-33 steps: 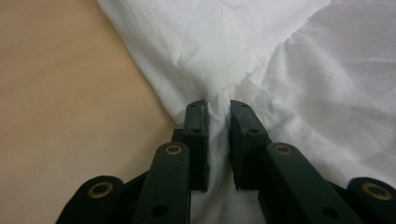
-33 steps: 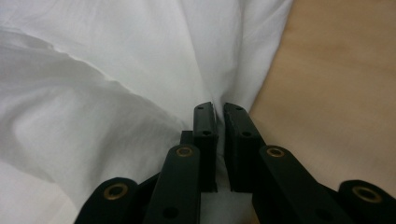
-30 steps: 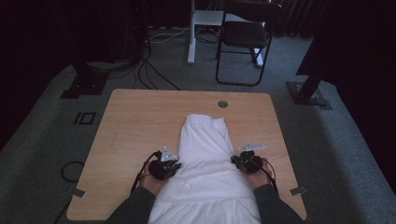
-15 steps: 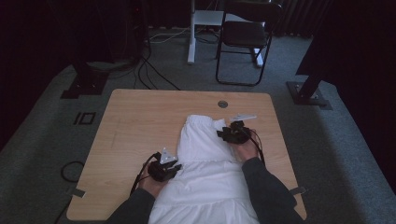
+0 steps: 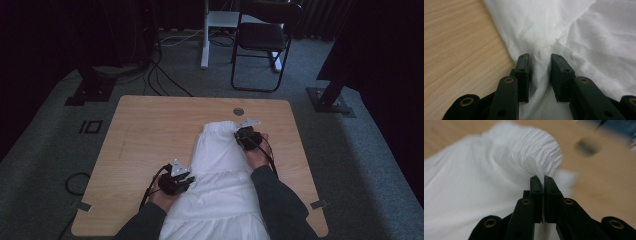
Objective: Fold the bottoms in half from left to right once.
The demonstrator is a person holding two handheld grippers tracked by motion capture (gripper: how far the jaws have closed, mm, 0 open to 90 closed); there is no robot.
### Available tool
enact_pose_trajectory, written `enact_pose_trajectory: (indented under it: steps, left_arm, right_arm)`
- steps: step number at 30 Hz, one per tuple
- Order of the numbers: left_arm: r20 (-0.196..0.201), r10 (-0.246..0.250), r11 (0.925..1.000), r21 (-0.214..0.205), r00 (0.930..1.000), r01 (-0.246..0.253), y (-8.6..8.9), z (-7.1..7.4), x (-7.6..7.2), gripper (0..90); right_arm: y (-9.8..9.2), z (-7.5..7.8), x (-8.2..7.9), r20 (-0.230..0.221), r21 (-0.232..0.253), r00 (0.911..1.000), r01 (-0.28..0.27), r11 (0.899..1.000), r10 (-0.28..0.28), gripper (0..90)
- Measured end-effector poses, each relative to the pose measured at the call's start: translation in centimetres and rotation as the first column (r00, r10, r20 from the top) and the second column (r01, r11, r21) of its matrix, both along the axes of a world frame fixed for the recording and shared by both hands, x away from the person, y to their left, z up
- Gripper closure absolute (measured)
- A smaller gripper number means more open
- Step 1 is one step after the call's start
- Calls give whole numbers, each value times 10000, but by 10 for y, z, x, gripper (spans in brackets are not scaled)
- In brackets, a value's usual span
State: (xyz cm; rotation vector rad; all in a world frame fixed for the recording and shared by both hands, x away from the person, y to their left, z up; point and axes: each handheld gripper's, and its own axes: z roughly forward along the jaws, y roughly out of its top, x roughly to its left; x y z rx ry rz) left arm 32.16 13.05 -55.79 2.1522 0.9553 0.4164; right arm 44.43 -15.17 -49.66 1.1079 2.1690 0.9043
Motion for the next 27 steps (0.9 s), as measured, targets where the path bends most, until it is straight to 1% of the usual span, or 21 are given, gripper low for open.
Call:
enact_pose_trajectory:
  steps: [1, 2, 3, 4, 6, 7, 8, 9, 10, 12, 13, 14, 15, 16, 17, 19, 21, 24, 25, 26, 27]
  left_arm:
    - [11, -52, 10000, 40, 10000, 52, 0, 0, -1, 701]
    - [5, -54, 10000, 28, 10000, 54, 0, 0, -1, 701]
    - [-16, -64, 10000, 40, 10000, 64, -1, 0, -2, 701]
    - [-38, -109, 9999, 47, 9999, 109, -2, 0, -2, 701]
    - [-60, -205, 9997, 108, 9998, 206, -3, 1, -4, 701]
    - [-69, -261, 9995, 168, 9996, 262, -3, 1, -5, 701]
    - [-72, -275, 9995, 121, 9996, 276, -3, 1, -6, 701]
    - [-78, -320, 9994, 113, 9995, 321, -3, 1, -7, 702]
    - [-86, -336, 9994, 87, 9994, 336, -2, 1, -8, 701]
    - [-84, -372, 9993, 93, 9993, 372, -2, 1, -9, 701]
    - [-80, -435, 9990, 112, 9990, 436, -1, 1, -11, 701]
    - [-99, -430, 9990, 94, 9990, 431, -1, 1, -12, 701]
    - [-89, -455, 9989, 103, 9989, 456, -1, 1, -14, 702]
    - [-89, -455, 9989, 103, 9989, 456, -1, 1, -14, 702]
    - [-83, -489, 9988, 56, 9988, 490, -1, 0, -20, 703]
    - [-74, -602, 9981, 82, 9982, 603, -1, 0, -27, 704]
    - [-114, -701, 9975, 106, 9975, 702, -1, 0, -36, 705]
    - [-319, -989, 9950, 117, 9946, 994, -1, 1, -48, 705]
    - [-516, -1163, 9930, 144, 9919, 1172, -1, 2, -51, 701]
    - [-620, -1201, 9924, 179, 9908, 1214, 1, 4, -52, 665]
    - [-523, -1170, 9927, 218, 9917, 1183, 3, 7, -50, 609]
  right_arm:
    - [-3, 8, -8, 551, -113, 9985, 56, 9999, -50, 869]
    - [-9, 13, -15, 835, -108, 9965, 91, 9999, -82, 863]
    - [-13, 13, -16, 853, -113, 9963, 153, 9998, -142, 859]
    - [-18, 9, -16, 630, -14, 9977, 256, 9997, -255, 848]
    - [-28, -9, -7, -92, 233, 9988, 478, 9986, -476, 816]
    - [-33, -20, -3, -449, 439, 9975, 572, 9974, -552, 750]
    - [-36, -30, 2, -831, 750, 9957, 476, 9960, -414, 676]
    - [-40, -40, 6, -1295, 1119, 9910, 479, 9926, -332, 606]
    - [-42, -46, 8, -1552, 1241, 9871, 585, 9905, -389, 578]
    - [-43, -49, 9, -1641, 1326, 9855, 656, 9890, -434, 560]
    - [-44, -52, 9, -1723, 1428, 9838, 738, 9870, -486, 537]
    - [-44, -56, 10, -1932, 1412, 9796, 828, 9865, -546, 534]
    - [-44, -57, 9, -1804, 1368, 9822, 770, 9876, -516, 552]
    - [-44, -57, 9, -1804, 1368, 9822, 770, 9876, -516, 552]
    - [-41, -56, 5, -1848, 1348, 9821, 635, 9888, -379, 647]
    - [-37, -55, 1, -1873, 1201, 9819, 502, 9915, -270, 696]
    - [-34, -55, -8, -1966, 1197, 9803, 406, 9920, -165, 757]
    - [-30, -55, -22, -1986, 1166, 9801, 283, 9928, -46, 811]
    - [-29, -55, -26, -1971, 1149, 9804, 243, 9931, -12, 818]
    - [-28, -55, -30, -1890, 1094, 9819, 115, 9939, 95, 822]
    - [-27, -55, -35, -1872, 1018, 9822, 12, 9948, 180, 824]
